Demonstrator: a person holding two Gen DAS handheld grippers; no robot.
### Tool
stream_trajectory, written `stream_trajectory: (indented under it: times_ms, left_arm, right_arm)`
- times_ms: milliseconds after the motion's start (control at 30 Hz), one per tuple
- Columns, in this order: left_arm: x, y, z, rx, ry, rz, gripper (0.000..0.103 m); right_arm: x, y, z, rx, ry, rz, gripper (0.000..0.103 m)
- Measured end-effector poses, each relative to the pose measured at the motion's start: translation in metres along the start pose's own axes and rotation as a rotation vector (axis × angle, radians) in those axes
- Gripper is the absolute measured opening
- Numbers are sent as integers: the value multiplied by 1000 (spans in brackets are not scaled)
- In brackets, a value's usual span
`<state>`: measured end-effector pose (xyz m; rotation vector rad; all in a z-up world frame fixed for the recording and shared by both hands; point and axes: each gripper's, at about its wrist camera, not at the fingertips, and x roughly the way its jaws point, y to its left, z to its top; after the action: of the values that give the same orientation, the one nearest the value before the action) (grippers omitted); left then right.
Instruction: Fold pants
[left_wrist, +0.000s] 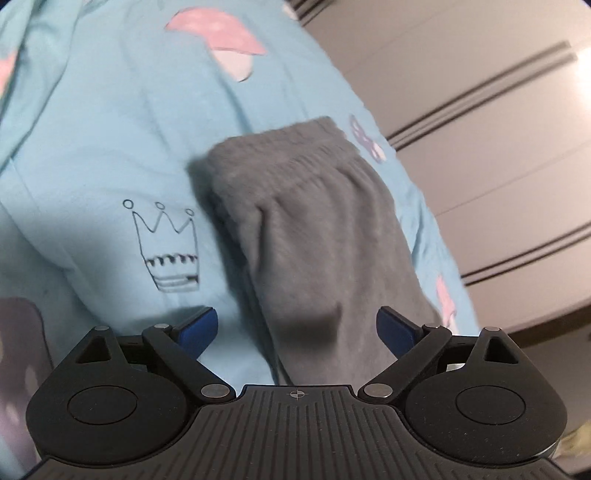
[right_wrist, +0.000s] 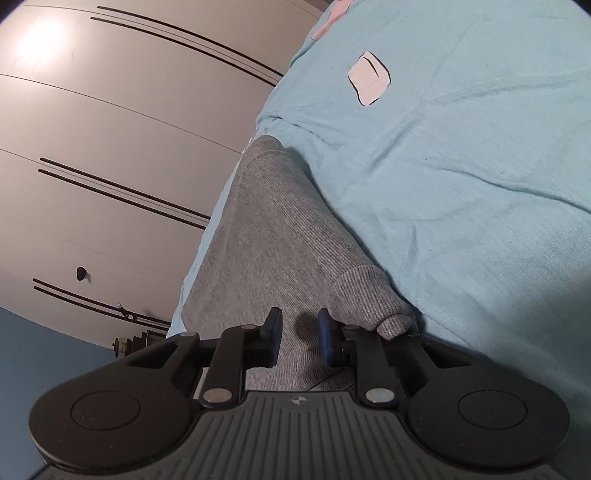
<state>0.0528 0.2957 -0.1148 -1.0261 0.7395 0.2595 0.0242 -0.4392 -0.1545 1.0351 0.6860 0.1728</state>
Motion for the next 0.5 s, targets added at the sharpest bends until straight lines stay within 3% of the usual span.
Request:
stream_trajectory:
  times_ms: [67,133,233,300,367,500]
  left_arm:
    - [4,5,4,-26,-3,-65,93]
    - [8,5,7,-33,6,-120,84]
    - [11,-4,11,24,-15,-106,72]
    - [9,-8,18,64,-33,-75,40]
    - [-2,-10,14,90,-55,-66,21]
    - [-22,-26,7,206,-137,-120,15]
  right_arm:
    - [-2,0,-4,-14,-4,-3,21]
    - [-2,4,-6,-29,-9,-8,21]
    - [-4,7,-9,-44,-19,-14,21]
    - [-4,8,-9,-49,-22,-17,21]
    - [-5,10,-11,-53,-25,-19,21]
    - [-6,10,-12,-64,-30,-19,21]
